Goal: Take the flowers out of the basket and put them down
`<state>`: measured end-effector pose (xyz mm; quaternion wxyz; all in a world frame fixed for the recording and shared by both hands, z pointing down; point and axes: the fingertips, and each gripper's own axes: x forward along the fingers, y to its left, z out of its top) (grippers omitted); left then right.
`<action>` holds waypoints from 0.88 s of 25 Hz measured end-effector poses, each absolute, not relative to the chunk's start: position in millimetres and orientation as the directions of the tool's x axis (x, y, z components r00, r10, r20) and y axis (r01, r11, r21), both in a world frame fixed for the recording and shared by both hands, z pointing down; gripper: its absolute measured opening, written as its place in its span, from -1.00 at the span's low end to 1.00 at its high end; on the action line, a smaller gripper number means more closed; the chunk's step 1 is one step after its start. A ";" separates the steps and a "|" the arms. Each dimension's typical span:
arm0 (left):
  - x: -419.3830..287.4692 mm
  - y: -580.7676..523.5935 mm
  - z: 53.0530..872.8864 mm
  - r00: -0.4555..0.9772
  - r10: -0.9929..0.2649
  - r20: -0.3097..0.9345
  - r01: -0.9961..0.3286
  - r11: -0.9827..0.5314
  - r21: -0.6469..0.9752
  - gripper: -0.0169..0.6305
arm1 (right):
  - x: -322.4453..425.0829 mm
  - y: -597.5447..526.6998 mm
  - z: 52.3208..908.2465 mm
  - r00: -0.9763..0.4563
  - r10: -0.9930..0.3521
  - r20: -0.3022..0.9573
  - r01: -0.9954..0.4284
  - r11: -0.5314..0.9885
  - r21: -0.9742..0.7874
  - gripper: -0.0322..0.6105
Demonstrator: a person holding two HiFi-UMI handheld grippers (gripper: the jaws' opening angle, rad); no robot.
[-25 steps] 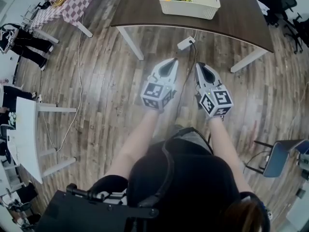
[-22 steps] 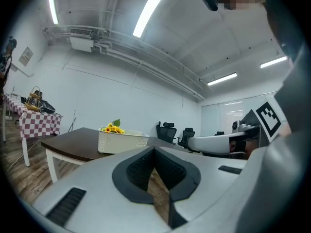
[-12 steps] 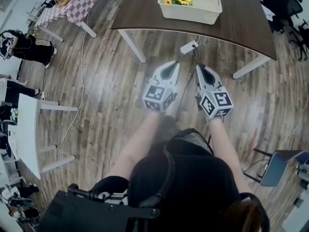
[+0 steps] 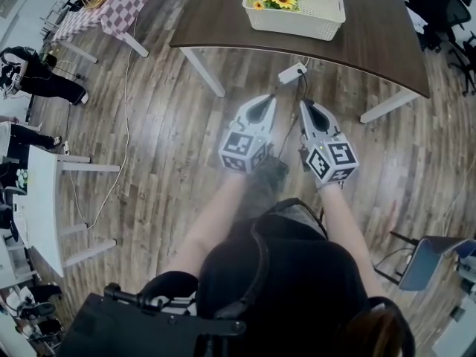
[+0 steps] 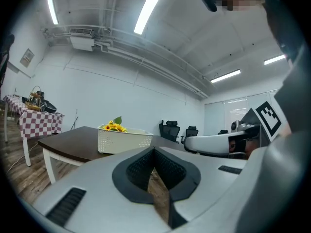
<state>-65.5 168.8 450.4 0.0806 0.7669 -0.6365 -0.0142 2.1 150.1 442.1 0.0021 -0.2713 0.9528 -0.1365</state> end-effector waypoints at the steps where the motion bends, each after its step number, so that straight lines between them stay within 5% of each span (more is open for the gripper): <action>1: -67.1 164.0 451.8 0.192 -0.978 0.081 -0.973 -0.179 0.142 -0.94 | 0.6 145.8 442.1 -0.852 -0.519 0.070 -0.518 0.815 -0.260 -0.89; 22: -121.6 28.4 449.6 0.250 -0.965 0.080 -0.958 -0.234 0.168 -0.94 | -61.7 17.8 438.3 -0.836 -0.540 0.100 -0.546 0.798 -0.255 -0.89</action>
